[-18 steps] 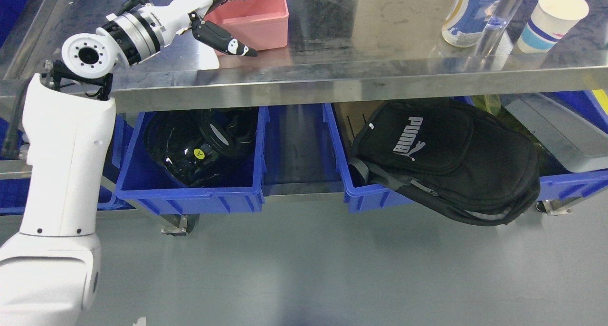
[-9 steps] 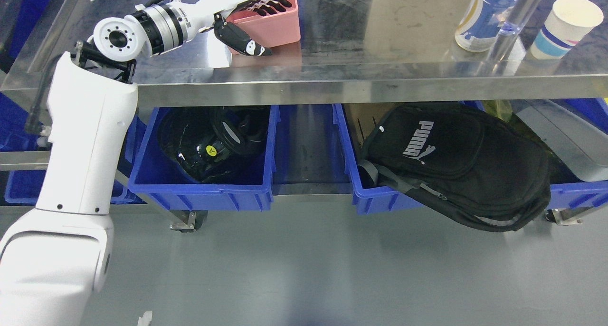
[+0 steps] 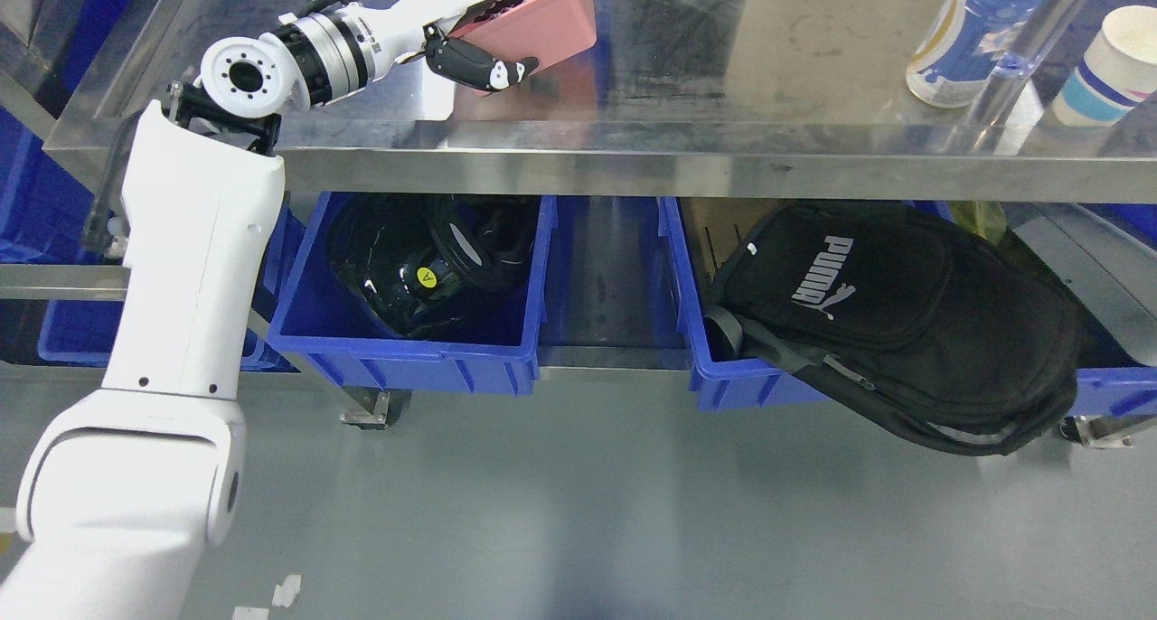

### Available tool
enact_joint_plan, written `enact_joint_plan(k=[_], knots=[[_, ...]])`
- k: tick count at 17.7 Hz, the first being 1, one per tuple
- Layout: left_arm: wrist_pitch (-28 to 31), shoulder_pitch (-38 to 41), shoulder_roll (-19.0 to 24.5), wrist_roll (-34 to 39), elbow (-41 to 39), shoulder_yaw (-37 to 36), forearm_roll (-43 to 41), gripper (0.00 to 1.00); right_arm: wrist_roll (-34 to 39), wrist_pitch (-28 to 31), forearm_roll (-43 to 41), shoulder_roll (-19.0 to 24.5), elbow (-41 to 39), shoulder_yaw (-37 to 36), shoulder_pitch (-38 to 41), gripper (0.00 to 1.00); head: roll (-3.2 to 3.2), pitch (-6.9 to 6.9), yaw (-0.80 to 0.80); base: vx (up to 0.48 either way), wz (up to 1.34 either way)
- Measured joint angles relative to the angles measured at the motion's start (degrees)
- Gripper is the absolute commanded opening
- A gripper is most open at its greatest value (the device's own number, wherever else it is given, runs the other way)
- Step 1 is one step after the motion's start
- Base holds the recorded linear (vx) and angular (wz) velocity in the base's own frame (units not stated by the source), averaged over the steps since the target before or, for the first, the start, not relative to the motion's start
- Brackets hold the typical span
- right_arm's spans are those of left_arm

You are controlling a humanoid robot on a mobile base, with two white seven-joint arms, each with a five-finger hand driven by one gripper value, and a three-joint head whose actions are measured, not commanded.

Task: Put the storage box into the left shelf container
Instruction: 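Grasp the pink box's edge with the left hand, then lift the pink box off the table with the left hand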

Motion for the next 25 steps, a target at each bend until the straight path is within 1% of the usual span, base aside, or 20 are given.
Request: enact_joint_plan(k=[2,4,10,14,16,19,22,25], knots=[[-0.94,0.13,-1.32,-2.77,0.74,3.17,2.25,0.00,-0.12,0.00,0.00,0.00,0.00,0.00,0.00,1.00,0.00,0.00,0.00,-0.002,0.10],[-1.29,0.37,-2.42,-4.79,1.36,5.92,7.27,0.00,-0.15,0.00,0.00,0.00,0.00,0.00,0.00,1.00,0.00,0.00,0.00,0.021,0.01],[-2.17,1.27,-4.42,-3.46,1.92,11.86,26.52,0.00,0.16,0.00,0.00,0.00,0.00,0.00,0.01,1.00,0.00,0.00,0.00,0.007,-0.02],[-3.14,3.97,-5.27,-2.03,0.01,14.43,38.56,0.02,0.20,0.00,0.00,0.00,0.00,0.00,0.01,1.00,0.00,0.00,0.00,-0.006,0.00],[-5.22,6.48,-5.59,0.20,-2.28,15.32,42.80,0.02,0.21,0.00,0.00,0.00,0.00,0.00,0.01,1.00,0.00,0.00,0.00,0.000,0.00],[-8.02,11.57,-5.94,6.06,-7.43,16.26,46.72,0.02,0.21,0.00,0.00,0.00,0.00,0.00,0.01,1.00,0.00,0.00,0.00,0.000,0.00],[-11.29,16.91,-6.17,14.09,-13.98,15.86,48.85,0.02,0.42,0.00,0.00,0.00,0.00,0.00,0.01,1.00,0.00,0.00,0.00,-0.024,0.14],[-13.66,22.23,-6.34,19.86,-20.23,13.88,49.79,0.02,0.41,0.00,0.00,0.00,0.00,0.00,0.01,1.00,0.00,0.00,0.00,-0.056,0.32]])
